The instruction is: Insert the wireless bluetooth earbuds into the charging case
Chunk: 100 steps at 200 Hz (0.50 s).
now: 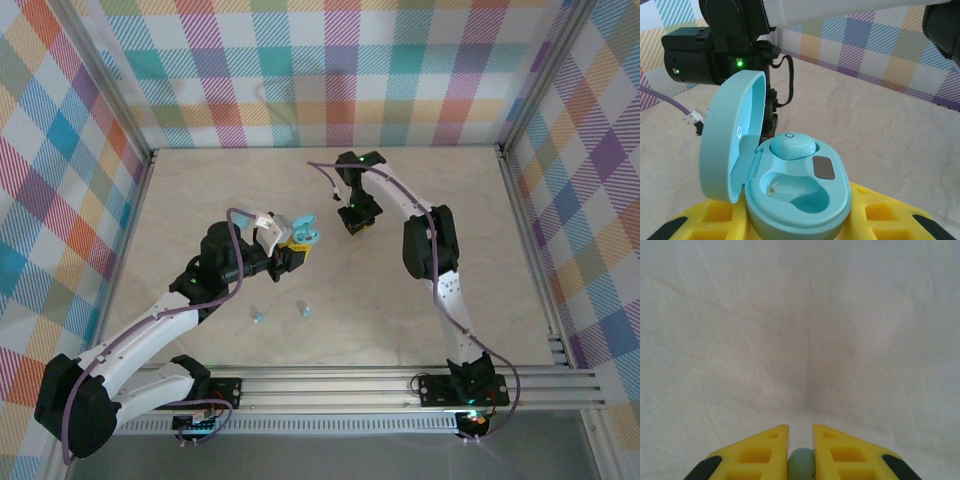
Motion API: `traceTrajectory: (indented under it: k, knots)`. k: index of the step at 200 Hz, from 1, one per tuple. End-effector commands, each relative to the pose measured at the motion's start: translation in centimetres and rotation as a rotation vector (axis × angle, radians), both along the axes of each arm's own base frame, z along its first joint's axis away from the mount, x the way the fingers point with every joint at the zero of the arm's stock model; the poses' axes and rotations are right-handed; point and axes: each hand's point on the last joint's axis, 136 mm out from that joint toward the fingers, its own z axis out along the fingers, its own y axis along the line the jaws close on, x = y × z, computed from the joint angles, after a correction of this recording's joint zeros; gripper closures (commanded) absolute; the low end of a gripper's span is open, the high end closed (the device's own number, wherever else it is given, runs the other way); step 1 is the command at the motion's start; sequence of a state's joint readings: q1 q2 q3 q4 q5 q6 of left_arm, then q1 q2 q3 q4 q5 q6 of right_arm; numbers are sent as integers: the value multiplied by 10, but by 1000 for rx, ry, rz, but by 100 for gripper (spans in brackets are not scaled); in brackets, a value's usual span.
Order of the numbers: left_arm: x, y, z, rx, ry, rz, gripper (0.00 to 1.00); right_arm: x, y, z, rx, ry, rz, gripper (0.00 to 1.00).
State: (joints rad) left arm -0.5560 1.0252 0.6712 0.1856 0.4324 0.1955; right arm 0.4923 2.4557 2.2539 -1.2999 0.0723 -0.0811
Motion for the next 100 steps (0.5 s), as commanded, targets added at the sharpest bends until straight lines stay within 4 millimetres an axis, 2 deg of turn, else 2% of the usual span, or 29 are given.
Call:
traceTrajectory:
  k: [1, 31, 100]
  knots:
    - [-7, -3, 3, -18, -12, -31, 100, -24, -9, 11, -37, 57, -143, 81]
    - [-8, -3, 2, -20, -13, -31, 100, -27, -7, -4, -52, 97, -188, 81]
    - [-10, -1, 5, -17, -19, -29, 100, -10, 1, -24, -50, 97, -205, 73]
